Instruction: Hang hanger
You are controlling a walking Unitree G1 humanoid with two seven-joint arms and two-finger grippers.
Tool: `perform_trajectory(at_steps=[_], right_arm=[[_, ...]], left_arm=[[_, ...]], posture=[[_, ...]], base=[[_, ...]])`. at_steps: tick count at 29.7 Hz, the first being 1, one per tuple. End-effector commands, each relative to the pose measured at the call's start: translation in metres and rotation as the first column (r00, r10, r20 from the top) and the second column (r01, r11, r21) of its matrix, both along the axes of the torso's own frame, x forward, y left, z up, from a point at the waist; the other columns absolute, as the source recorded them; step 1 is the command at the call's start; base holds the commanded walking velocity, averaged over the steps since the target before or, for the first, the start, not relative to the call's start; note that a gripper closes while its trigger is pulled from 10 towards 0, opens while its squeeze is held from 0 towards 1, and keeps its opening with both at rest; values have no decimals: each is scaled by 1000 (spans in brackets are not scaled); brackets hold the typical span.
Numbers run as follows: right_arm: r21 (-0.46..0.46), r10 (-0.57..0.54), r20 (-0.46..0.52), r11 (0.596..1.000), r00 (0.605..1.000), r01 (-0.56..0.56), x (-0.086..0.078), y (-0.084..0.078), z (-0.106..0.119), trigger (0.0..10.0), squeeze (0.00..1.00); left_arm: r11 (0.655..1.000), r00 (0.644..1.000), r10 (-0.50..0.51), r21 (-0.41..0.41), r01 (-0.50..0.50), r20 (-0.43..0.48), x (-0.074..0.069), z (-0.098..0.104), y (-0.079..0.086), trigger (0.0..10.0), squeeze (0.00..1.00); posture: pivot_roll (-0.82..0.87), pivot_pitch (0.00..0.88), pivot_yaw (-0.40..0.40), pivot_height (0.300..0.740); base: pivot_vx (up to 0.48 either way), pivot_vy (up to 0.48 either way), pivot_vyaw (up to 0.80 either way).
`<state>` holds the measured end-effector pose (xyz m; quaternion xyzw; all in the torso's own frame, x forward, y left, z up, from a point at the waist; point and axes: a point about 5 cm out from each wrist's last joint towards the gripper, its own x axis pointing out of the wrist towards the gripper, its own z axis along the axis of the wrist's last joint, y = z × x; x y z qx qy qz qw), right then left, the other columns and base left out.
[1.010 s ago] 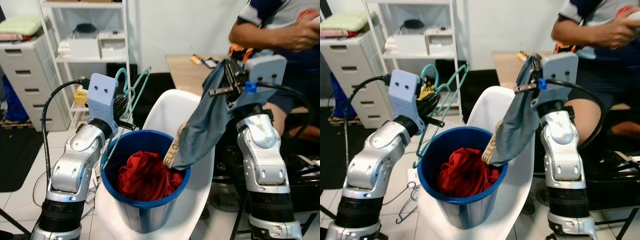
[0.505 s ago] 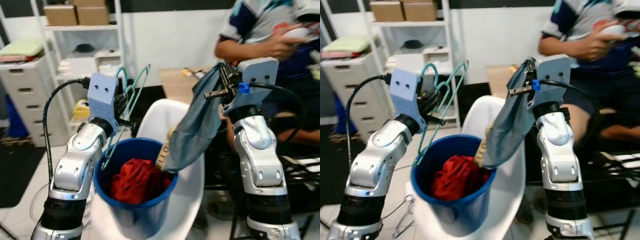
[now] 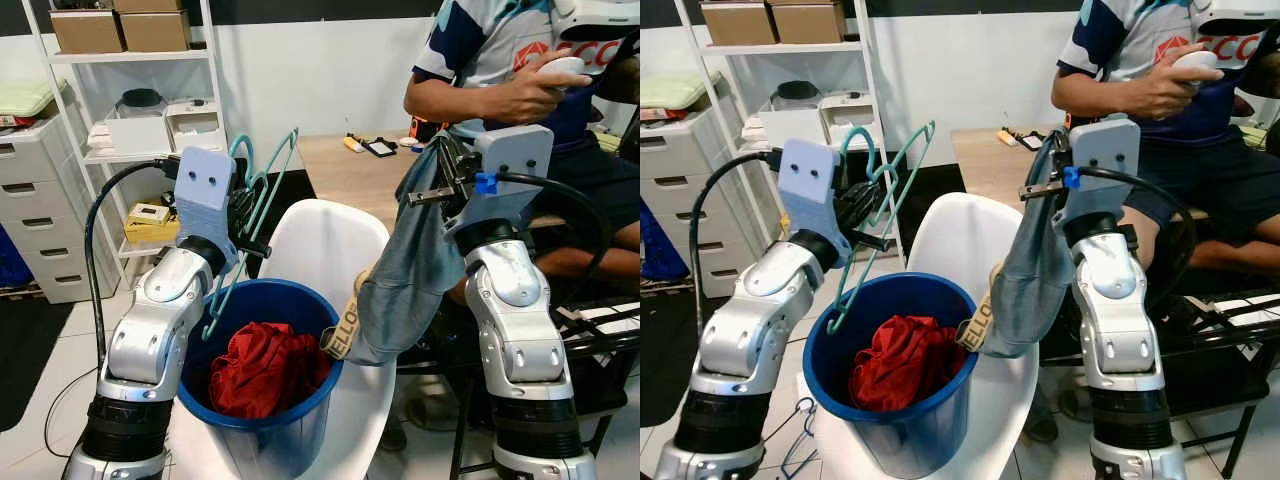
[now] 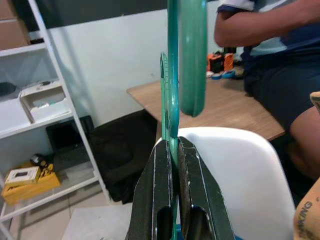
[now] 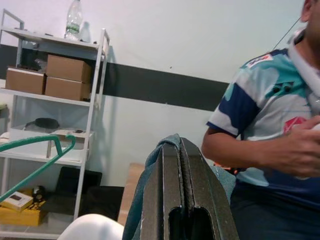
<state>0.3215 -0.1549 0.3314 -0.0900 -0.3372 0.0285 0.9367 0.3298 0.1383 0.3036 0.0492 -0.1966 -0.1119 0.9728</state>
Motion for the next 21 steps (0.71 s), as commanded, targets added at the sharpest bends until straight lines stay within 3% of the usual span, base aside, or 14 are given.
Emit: perform_trajectory(at_steps=[1, 21], right_arm=[[6, 13, 5, 1000, 1000, -13, -3, 2, 0, 10000, 0], [3, 35, -2, 999, 999, -35, -2, 7, -2, 10000, 0]], left_arm=[[1000, 1000, 3, -3, -3, 8, -1, 0, -1, 10000, 0], [1000, 1000, 20, -7, -20, 12, 1, 1, 2, 10000, 0]], posture=[[-55, 134, 10, 740], [-52, 133, 6, 740]], base=[[-368, 0, 0], [-374, 0, 0]])
